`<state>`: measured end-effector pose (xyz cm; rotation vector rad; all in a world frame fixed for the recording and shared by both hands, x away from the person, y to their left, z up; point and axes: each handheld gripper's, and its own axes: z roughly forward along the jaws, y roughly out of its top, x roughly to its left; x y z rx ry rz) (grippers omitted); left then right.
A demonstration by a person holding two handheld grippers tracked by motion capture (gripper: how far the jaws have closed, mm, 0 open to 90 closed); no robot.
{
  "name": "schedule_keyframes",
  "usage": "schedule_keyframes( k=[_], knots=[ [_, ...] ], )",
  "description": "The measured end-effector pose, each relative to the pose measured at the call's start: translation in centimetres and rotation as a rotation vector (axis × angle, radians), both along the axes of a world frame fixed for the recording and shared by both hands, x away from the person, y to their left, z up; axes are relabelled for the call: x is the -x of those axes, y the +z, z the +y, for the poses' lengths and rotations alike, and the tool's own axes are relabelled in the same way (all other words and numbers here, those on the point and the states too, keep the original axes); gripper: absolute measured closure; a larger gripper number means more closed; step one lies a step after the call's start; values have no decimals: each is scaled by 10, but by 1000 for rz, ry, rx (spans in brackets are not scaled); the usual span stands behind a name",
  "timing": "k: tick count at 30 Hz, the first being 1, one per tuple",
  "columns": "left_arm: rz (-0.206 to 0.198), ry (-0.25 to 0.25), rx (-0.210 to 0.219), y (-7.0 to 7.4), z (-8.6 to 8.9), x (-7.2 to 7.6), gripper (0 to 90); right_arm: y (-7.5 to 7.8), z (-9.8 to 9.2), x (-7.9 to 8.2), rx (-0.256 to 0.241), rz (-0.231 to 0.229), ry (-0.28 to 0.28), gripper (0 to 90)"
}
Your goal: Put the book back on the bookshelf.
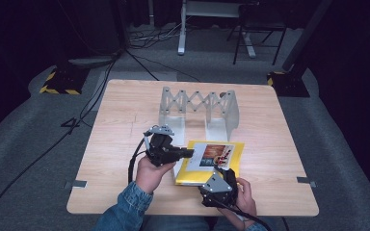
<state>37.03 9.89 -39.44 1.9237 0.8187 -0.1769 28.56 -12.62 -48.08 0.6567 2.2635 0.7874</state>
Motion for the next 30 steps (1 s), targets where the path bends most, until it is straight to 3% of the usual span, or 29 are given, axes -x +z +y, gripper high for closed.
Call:
schedule_keyframes(
  k=[17, 20, 21, 22, 25, 30],
  knots=[
    [8, -8, -19, -5, -6, 0, 881, -14, 23, -4, 147, -167, -18, 158],
    [11, -5, -18, -6, -7, 0, 880, -16, 26, -1, 182, -201, -5, 263],
    [7, 0, -28, -6, -7, -1, 880, -18, 28, 4, 216, -227, 22, 387],
    [-1, 5, -34, -7, -6, -1, 877, -19, 30, 7, 241, -243, 35, 448],
    [-44, 63, -104, -9, -5, -3, 865, -20, 33, 12, 303, -270, 60, 577],
    [-32, 153, -127, -18, 9, -13, 673, -8, 32, 15, 314, -280, 59, 677]
  ],
)
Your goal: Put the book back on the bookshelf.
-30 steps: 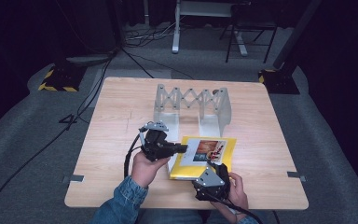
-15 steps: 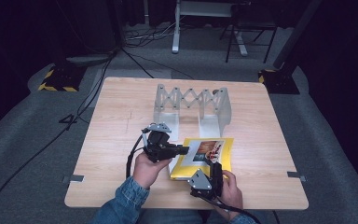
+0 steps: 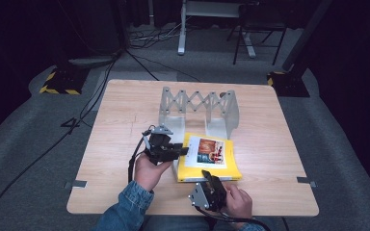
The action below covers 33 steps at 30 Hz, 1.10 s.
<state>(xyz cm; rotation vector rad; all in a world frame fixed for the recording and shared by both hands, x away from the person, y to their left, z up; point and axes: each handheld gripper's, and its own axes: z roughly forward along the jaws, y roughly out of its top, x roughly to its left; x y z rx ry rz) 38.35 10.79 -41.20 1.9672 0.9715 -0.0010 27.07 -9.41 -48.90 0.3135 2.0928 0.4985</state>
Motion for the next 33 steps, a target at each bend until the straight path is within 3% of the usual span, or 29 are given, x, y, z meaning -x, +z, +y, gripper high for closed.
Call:
schedule_keyframes(
  k=[2, 6, 9, 12, 16, 22, 24, 27, 30, 33],
  knots=[
    [1, 30, 15, -2, 9, -3, 604, 6, -2, 0, -10, -2, -6, 707],
    [-11, 77, 51, -3, 24, -3, 538, 16, -8, -4, -41, 37, -6, 725],
    [-38, 96, 39, -4, 32, -1, 525, 21, -8, -4, -47, 49, -6, 738],
    [-70, 116, -1, -8, 40, 2, 523, 31, -11, -4, -56, 47, 1, 758],
    [-85, 139, -54, -18, 52, 4, 524, 49, -18, -4, -112, 52, -7, 762],
    [-84, 167, -109, -33, 65, 9, 532, 69, -28, -4, -162, 54, -23, 764],
    [-83, 179, -147, -37, 70, 10, 533, 76, -31, -4, -180, 49, -22, 764],
    [-97, 201, -168, -45, 76, 13, 540, 87, -36, -3, -232, 43, -26, 764],
    [-71, 207, -203, -54, 82, 13, 539, 98, -42, -4, -268, 31, -26, 764],
    [-79, 214, -220, -62, 89, 14, 533, 108, -50, -6, -323, 34, -32, 764]
  ],
)
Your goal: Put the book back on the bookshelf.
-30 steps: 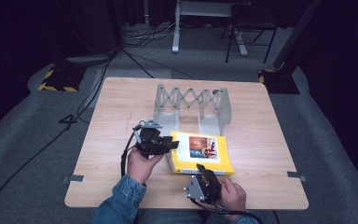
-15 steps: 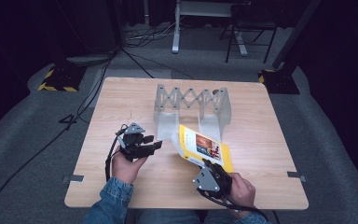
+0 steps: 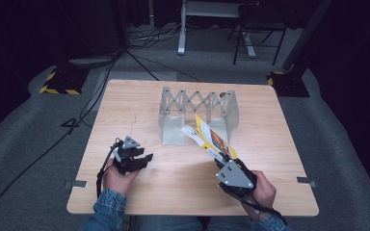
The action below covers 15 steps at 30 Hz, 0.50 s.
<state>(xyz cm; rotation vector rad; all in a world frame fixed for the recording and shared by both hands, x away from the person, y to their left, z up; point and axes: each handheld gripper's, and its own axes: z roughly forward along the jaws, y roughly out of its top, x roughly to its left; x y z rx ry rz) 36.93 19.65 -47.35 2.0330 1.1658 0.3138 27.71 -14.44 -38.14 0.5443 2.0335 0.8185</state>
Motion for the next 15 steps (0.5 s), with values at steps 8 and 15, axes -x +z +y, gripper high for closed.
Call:
schedule_keyframes(
  k=[8, 15],
  knots=[
    [42, 45, -17, -18, 12, -3, 529, 13, -7, -2, -77, -29, -7, 765],
    [40, 64, -9, -23, 18, -6, 514, 23, -11, -9, -113, -38, -27, 765]
  ],
)
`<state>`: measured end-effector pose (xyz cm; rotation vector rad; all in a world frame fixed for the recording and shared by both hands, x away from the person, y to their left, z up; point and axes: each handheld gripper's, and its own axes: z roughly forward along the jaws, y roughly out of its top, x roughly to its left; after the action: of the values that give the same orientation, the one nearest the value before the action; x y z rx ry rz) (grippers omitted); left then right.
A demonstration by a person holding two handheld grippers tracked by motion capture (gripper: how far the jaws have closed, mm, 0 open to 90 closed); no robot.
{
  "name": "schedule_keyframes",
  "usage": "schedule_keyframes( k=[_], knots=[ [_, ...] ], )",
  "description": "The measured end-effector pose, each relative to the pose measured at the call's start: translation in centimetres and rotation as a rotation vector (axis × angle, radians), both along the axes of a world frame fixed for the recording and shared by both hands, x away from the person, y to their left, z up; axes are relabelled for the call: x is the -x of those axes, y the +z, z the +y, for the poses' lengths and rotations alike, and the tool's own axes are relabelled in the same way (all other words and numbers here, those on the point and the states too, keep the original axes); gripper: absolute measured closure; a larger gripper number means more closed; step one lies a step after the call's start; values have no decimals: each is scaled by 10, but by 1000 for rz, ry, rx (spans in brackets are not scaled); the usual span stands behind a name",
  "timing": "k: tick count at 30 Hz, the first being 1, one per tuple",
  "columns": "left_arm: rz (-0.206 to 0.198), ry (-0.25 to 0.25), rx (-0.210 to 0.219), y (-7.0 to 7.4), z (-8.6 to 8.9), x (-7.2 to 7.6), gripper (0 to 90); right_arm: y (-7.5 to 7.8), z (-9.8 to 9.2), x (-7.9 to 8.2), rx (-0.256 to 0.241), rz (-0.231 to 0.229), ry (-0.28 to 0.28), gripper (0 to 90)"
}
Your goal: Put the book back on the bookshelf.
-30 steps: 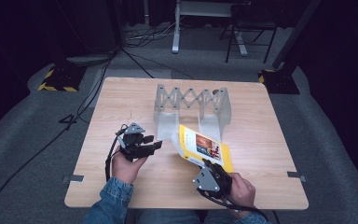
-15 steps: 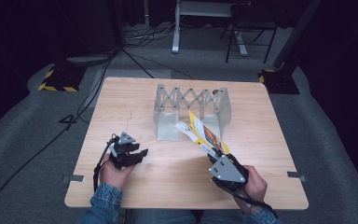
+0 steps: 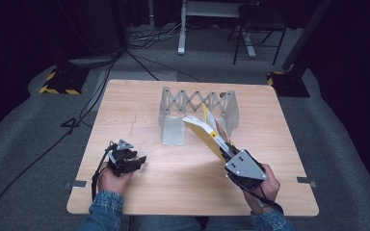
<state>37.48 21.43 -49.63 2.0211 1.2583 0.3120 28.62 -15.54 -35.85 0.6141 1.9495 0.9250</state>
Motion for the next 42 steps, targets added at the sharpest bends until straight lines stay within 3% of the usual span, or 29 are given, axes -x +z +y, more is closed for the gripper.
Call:
schedule_keyframes(
  k=[11, 15, 16, 26, 35, 42],
  knots=[
    [-51, 8, -16, -5, -3, -8, 451, 20, -18, -21, -95, -5, -74, 765],
    [-87, -8, -62, -7, -6, -7, 431, 24, -20, -28, -125, -7, -97, 765],
    [-96, -15, -81, -7, -7, -7, 431, 27, -21, -35, -165, -4, -111, 765],
    [-95, -15, -85, -7, -7, -7, 420, 39, -15, -58, -230, -18, -135, 765],
    [-99, -13, -90, -7, -7, -7, 418, 46, -12, -88, -296, -22, -169, 764],
    [-99, -11, -89, -7, -8, -7, 417, 45, -10, -107, -316, -21, -197, 764]
  ],
)
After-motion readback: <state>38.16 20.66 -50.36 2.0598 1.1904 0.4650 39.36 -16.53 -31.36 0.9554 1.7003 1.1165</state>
